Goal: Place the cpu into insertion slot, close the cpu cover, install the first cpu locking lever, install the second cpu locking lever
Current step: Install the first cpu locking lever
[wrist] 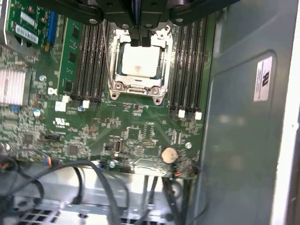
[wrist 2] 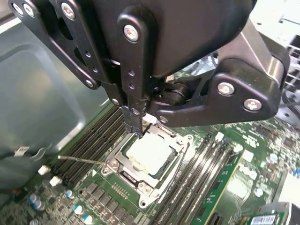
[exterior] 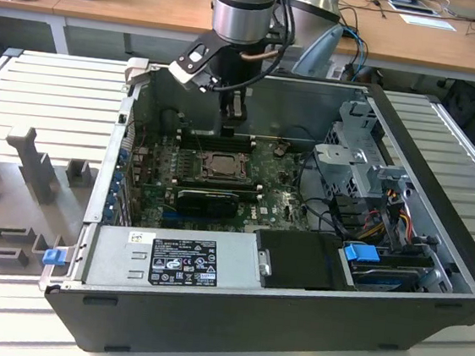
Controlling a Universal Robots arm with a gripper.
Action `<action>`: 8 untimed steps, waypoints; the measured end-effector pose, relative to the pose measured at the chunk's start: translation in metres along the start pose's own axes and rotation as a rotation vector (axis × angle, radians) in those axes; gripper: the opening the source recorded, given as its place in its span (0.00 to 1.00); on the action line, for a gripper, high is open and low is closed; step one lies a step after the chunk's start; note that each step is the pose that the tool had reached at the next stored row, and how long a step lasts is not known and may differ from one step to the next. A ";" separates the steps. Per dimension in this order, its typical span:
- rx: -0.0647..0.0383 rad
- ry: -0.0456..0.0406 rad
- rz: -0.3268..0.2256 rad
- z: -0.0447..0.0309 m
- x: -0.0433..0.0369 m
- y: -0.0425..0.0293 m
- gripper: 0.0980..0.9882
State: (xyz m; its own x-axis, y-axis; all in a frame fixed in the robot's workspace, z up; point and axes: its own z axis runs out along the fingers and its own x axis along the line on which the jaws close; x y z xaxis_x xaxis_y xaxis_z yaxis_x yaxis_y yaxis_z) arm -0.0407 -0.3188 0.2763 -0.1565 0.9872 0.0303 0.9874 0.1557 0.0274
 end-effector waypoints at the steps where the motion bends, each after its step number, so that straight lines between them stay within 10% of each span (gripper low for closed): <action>1: 0.001 0.0005 -0.023 0.0000 0.0000 0.0000 0.01; 8: 0.005 0.0040 -0.160 0.0000 0.0001 -0.0004 0.01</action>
State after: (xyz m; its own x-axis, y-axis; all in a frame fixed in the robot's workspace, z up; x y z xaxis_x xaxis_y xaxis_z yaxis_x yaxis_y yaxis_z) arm -0.0411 -0.3188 0.2763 -0.3118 0.9497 0.0299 0.9500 0.3111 0.0273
